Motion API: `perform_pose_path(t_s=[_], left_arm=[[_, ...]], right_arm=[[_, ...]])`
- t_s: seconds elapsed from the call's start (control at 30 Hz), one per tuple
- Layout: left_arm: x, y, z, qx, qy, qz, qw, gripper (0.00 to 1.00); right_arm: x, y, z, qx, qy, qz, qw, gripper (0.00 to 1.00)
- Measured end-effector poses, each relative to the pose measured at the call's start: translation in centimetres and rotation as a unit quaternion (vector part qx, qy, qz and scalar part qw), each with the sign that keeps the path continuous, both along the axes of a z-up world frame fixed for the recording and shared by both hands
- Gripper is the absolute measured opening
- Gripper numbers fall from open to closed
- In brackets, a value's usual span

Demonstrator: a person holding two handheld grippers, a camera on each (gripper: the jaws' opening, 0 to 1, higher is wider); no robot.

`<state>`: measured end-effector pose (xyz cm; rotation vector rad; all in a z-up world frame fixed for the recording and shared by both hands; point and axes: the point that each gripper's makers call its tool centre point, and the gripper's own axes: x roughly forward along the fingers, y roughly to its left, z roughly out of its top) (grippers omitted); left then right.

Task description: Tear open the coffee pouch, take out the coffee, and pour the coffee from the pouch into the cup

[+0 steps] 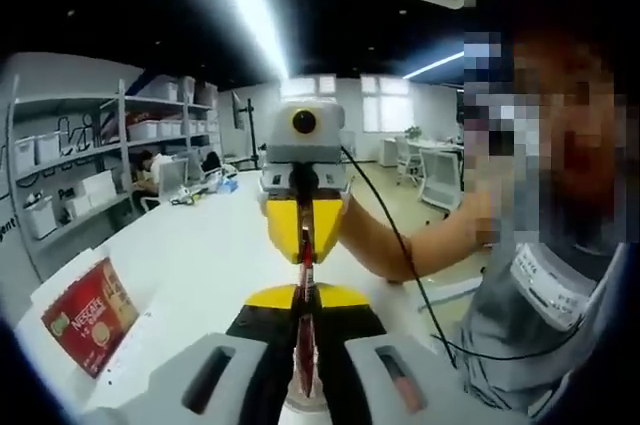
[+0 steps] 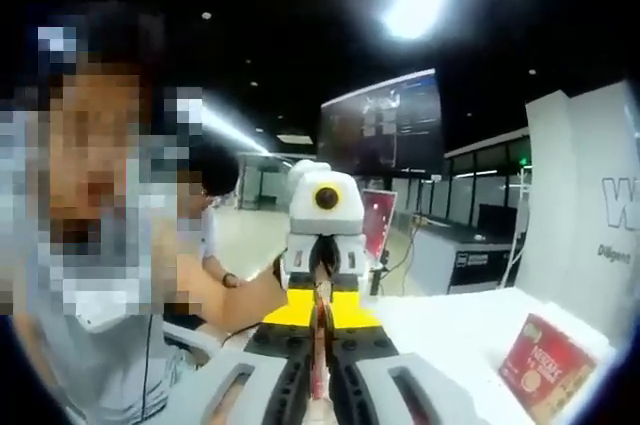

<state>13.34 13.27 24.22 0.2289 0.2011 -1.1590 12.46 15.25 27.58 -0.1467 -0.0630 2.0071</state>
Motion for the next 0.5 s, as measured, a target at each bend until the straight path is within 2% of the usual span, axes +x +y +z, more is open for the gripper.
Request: perform_pose_path(t_s=[0.07,0.17,0.23,0.37,0.5], left_arm=[[-0.03,-0.05,-0.46,0.01,-0.003,-0.001,0.9999,0.18],[0.0,-0.06,-0.55,0.012,-0.004,-0.001,0.9999,0.19],[-0.01,-0.1,-0.51,0.011,-0.003,-0.002,0.9999,0.17],[0.07,0.05,-1.22,0.03,0.003,0.0,0.9996,0.12],[0.14,0.06,-1.18,0.026,0.008,0.001,0.9996,0.09]], right_arm=[[-0.24,-0.01,0.1,0.001,0.005,0.001,1.0,0.04],[-0.16,-0.09,0.32,0.003,0.007,-0.002,1.0,0.03],[-0.07,-0.14,0.38,0.003,0.008,-0.003,1.0,0.03],[0.03,-0.28,0.59,0.005,0.01,-0.003,0.9999,0.03],[0.02,-0.35,0.65,0.003,0.014,-0.003,0.9999,0.04]])
